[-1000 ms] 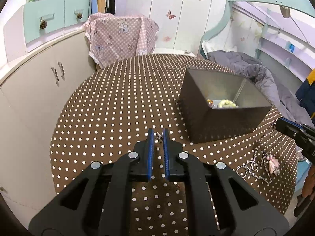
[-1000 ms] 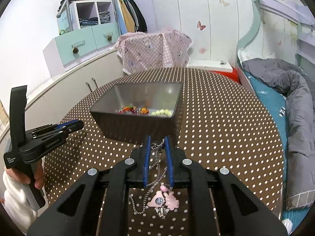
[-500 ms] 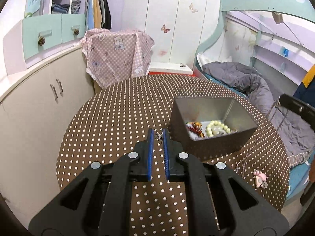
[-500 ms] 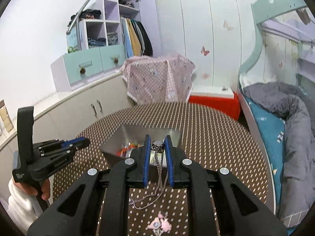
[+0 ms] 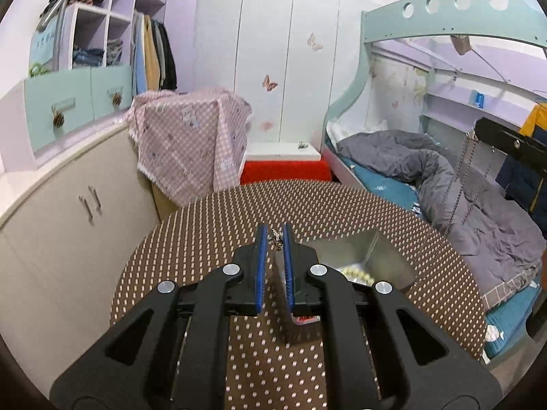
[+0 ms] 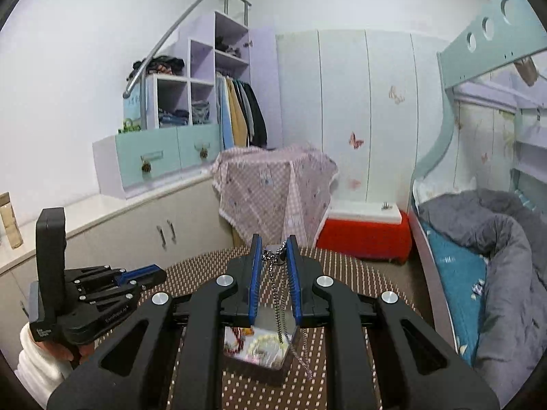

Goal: Organize jewelry

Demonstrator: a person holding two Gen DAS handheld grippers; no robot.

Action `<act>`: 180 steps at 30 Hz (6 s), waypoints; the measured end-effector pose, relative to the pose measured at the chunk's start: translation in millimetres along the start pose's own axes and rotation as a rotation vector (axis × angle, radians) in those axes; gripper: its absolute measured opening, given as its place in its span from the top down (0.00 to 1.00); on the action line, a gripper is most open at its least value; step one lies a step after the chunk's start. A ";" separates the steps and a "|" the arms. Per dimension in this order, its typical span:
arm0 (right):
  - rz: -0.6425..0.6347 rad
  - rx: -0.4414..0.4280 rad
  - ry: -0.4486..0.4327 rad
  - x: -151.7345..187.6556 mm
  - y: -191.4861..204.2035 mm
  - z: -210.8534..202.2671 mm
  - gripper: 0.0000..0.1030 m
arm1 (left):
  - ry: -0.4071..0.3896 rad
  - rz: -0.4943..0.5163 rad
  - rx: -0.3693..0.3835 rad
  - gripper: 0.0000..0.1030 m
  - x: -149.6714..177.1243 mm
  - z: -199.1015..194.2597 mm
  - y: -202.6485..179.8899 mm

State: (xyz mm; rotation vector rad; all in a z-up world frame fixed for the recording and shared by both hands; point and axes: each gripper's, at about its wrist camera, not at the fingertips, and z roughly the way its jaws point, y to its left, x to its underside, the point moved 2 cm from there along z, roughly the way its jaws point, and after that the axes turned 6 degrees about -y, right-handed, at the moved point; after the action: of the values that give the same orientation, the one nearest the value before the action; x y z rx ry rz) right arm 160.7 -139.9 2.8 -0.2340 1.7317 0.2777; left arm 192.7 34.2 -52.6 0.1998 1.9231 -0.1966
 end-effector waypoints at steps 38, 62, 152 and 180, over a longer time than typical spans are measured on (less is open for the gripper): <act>0.102 -0.041 0.248 53.9 -3.8 49.1 0.30 | 0.175 -0.023 0.075 0.20 33.2 44.5 -20.1; 0.112 0.052 0.258 67.9 -21.8 22.0 0.29 | 0.163 -0.022 0.084 0.20 34.1 21.6 -26.3; -0.007 0.097 0.467 167.7 -26.1 -32.2 0.87 | 0.340 0.097 0.323 0.79 119.6 8.8 -113.7; -0.055 -0.010 0.277 86.1 1.8 31.3 0.86 | 0.111 -0.028 0.165 0.79 34.3 17.6 -54.2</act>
State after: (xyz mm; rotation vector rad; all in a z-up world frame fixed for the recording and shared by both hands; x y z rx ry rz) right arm 174.2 -128.6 -87.1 -0.3399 1.9944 0.2216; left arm 184.0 -21.0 -88.6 0.2995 2.0211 -0.3701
